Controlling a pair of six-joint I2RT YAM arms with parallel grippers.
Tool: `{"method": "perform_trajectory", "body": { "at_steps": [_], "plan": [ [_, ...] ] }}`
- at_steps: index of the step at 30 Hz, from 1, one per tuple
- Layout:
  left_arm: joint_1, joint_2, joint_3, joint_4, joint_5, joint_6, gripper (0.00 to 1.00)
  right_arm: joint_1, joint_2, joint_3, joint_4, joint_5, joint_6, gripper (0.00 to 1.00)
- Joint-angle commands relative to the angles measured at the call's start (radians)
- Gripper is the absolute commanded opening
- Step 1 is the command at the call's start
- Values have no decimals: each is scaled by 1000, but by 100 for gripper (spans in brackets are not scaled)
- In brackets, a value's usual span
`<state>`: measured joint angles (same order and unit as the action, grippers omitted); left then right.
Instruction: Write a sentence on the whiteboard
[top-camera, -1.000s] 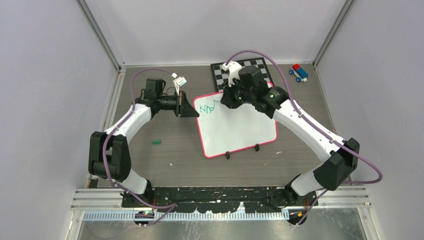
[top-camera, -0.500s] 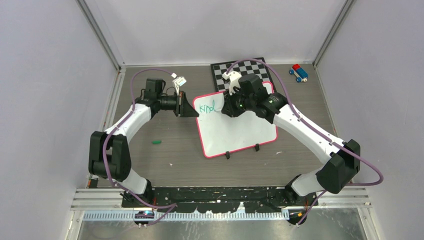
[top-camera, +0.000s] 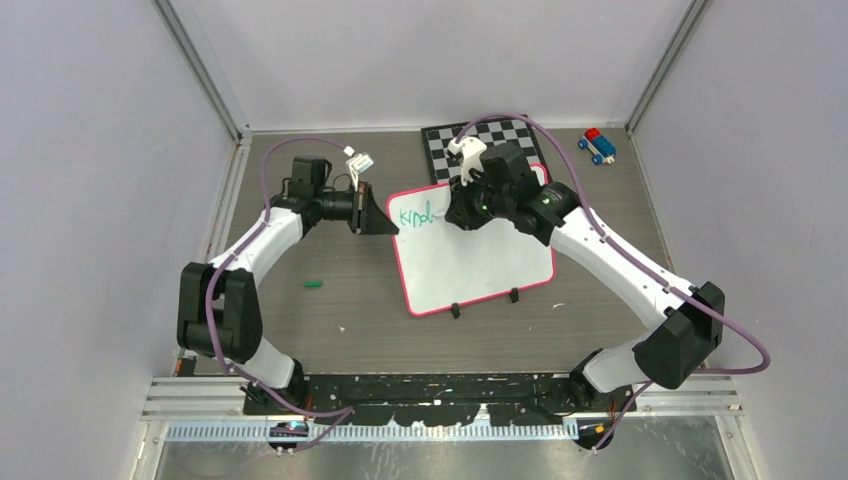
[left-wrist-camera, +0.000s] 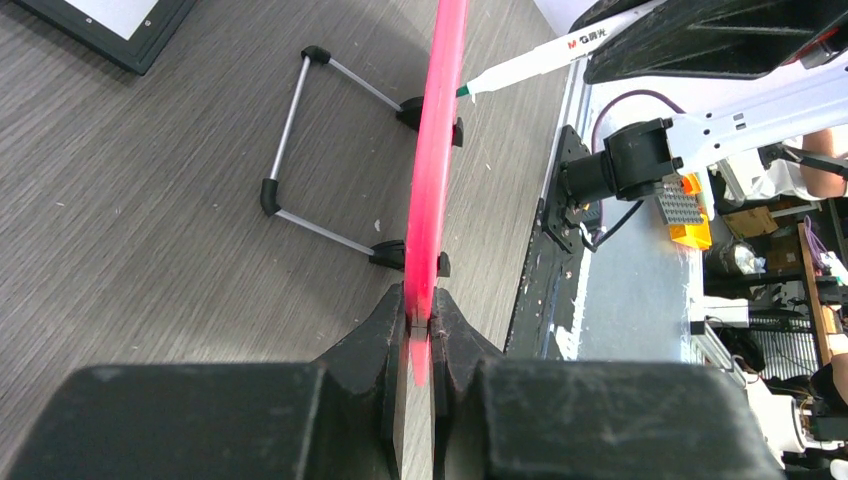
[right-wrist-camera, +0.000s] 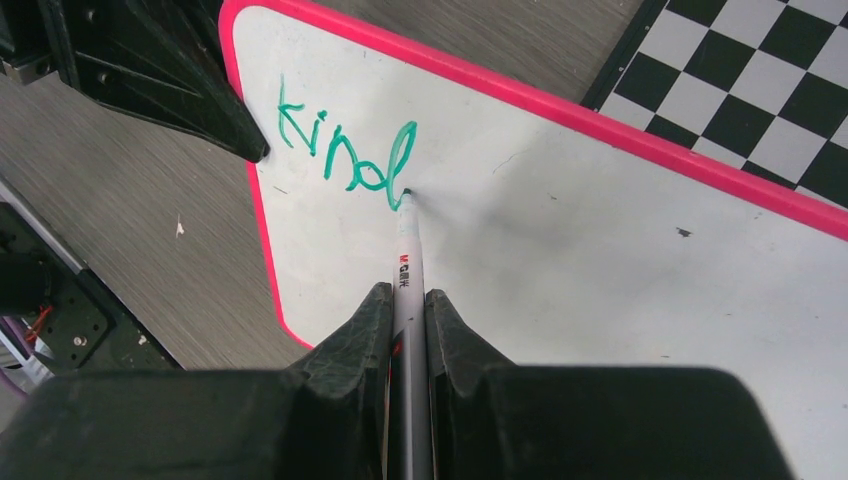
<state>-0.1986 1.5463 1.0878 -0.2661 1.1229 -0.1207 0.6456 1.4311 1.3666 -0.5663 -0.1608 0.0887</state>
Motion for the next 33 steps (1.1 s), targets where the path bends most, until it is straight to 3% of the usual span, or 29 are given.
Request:
{"method": "perform_trajectory", "body": {
  "at_steps": [1,33],
  "plan": [
    [-7,-12,3,18,37,3,0,-5,-27,50,25,26,-14,0],
    [-7,-6,5,10,37,10,0,-12,-18,4,34,35,-10,0]
  ]
}}
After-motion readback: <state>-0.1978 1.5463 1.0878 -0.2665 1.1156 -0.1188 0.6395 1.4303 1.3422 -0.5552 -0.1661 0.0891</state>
